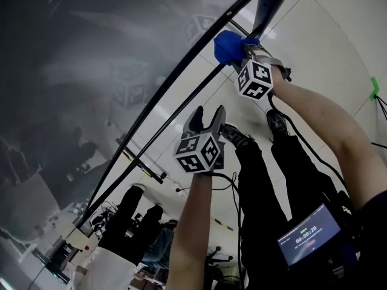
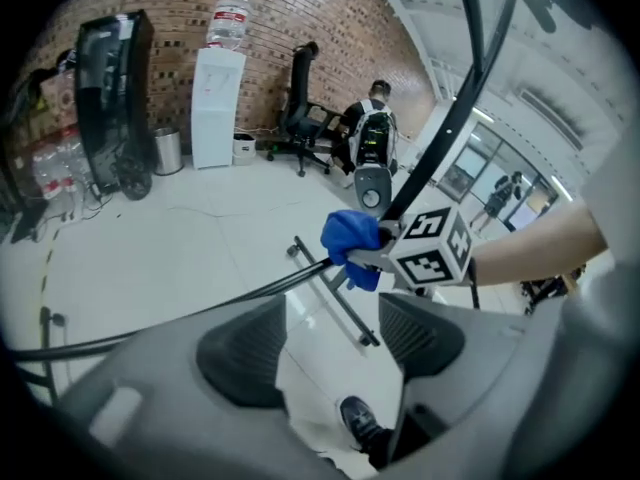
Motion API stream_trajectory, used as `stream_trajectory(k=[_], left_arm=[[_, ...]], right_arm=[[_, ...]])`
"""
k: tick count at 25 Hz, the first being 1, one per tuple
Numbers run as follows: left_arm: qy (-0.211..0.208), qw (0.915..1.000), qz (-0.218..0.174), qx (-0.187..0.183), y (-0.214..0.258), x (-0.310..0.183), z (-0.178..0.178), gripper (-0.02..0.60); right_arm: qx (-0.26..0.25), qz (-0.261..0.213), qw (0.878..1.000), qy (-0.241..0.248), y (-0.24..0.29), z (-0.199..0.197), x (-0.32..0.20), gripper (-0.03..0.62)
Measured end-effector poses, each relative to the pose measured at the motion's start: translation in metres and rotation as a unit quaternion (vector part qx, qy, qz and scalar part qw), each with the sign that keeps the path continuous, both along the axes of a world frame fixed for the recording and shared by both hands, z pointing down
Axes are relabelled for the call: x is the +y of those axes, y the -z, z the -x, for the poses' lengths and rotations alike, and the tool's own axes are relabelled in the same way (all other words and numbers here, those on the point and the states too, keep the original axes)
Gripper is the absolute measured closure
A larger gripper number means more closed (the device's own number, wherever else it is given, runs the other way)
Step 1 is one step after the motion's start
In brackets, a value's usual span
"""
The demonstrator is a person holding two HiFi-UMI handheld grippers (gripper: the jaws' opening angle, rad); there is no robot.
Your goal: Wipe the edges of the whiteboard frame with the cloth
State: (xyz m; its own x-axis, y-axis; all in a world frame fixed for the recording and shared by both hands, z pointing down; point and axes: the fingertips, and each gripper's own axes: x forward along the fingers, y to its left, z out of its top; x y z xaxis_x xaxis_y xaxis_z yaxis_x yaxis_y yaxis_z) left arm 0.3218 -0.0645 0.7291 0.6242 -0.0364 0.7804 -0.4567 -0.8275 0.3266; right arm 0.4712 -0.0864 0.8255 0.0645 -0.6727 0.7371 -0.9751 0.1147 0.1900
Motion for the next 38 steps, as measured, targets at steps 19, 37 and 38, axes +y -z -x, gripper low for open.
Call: stream_trajectory(k=[19, 37, 38], left_arm=[[0.152, 0.9883, -0.006, 0.012, -0.033, -0.012, 0.157, 0.295], [0.247, 0.9683, -0.002, 0.033, -0.031, -0.011, 0.256, 0.295], [0.253, 0.9669, -0.002, 0.034, -0.032, -0.009, 0.261, 0.295]], right_arm=[[0.056, 0.03, 0.98, 0.187, -0.014, 0.106, -0.04, 0.499], [0.224, 0.108, 0.898, 0.362, -0.027, 0.14, -0.058, 0.493], [0.228, 0.108, 0.897, 0.362, -0.025, 0.14, -0.058, 0.493]])
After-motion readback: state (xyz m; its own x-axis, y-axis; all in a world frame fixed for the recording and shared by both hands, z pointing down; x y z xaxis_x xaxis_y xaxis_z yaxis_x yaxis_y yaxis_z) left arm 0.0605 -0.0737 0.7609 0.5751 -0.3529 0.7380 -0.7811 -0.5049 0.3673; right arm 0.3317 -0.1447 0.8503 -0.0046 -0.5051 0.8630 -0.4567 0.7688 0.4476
